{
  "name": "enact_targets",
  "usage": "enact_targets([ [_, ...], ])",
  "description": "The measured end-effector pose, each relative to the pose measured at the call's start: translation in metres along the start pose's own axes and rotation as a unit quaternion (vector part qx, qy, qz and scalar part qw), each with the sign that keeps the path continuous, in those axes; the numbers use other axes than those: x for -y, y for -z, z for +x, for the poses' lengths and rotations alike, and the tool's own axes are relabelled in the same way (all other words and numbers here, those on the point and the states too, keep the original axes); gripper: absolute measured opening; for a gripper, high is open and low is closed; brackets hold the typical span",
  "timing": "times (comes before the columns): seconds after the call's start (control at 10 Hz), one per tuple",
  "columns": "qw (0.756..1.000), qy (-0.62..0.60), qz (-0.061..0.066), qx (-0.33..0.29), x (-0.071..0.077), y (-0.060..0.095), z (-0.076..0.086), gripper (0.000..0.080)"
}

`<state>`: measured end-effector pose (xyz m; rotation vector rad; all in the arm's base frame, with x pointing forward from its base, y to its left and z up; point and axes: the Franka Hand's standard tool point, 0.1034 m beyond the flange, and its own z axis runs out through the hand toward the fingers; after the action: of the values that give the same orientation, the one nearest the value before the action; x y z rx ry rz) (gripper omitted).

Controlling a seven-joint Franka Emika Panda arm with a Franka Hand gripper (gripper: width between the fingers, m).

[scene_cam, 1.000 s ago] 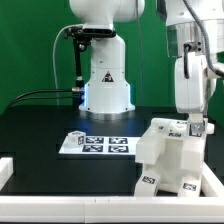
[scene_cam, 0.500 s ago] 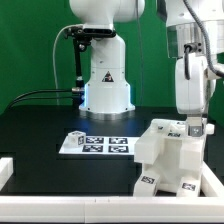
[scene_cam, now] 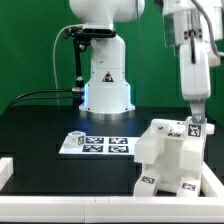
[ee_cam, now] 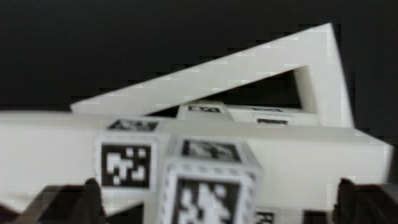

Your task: Assemble chair

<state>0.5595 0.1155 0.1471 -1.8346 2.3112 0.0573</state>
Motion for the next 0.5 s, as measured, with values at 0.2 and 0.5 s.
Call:
enact_targets([
  [0.2,1.000,0.000,-0.002,-0.004,-0.0024,-0.0050,0.0004,0.0649],
  [0.5,1.000,0.002,-0.003,-0.005,-0.0030,-0.0066,0.0009,0.0649],
])
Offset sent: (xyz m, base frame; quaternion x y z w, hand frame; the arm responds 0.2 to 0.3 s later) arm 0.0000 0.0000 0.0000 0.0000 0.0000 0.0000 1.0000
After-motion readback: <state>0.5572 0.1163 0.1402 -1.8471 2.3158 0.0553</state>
